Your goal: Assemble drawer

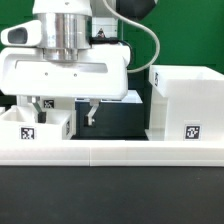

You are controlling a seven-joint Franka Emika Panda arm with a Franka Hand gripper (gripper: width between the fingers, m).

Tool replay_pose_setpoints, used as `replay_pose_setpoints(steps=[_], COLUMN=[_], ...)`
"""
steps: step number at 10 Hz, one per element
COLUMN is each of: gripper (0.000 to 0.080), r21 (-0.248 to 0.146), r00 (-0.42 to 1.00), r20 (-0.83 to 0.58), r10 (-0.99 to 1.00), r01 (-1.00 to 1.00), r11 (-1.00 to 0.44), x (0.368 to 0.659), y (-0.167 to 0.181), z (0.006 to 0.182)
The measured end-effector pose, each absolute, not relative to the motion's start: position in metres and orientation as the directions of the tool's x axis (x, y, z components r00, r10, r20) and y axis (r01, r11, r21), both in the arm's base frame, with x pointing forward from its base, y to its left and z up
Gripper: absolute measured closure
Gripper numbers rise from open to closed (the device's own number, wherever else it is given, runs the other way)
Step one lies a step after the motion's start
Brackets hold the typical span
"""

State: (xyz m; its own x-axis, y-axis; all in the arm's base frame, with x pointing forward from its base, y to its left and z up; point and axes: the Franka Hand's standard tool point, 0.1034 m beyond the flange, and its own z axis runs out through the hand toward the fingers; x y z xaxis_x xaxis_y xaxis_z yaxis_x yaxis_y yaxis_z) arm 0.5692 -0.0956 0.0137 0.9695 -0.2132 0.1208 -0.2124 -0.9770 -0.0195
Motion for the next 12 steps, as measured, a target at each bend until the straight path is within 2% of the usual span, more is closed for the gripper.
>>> replay_pose_setpoints(steps=[4,12], gripper=[0.0151,0.0151], r21=[-0.014,-0.013], r00=[0.969,0.970], r20=[0.118,0.118], r10=[-0.215,-0.215], r01=[-0.215,-0.215], r11=[-0.977,-0.977], x=[0.5610,0.5610], y=[-0.0968,-0.0975], z=[0.0075,0.0076])
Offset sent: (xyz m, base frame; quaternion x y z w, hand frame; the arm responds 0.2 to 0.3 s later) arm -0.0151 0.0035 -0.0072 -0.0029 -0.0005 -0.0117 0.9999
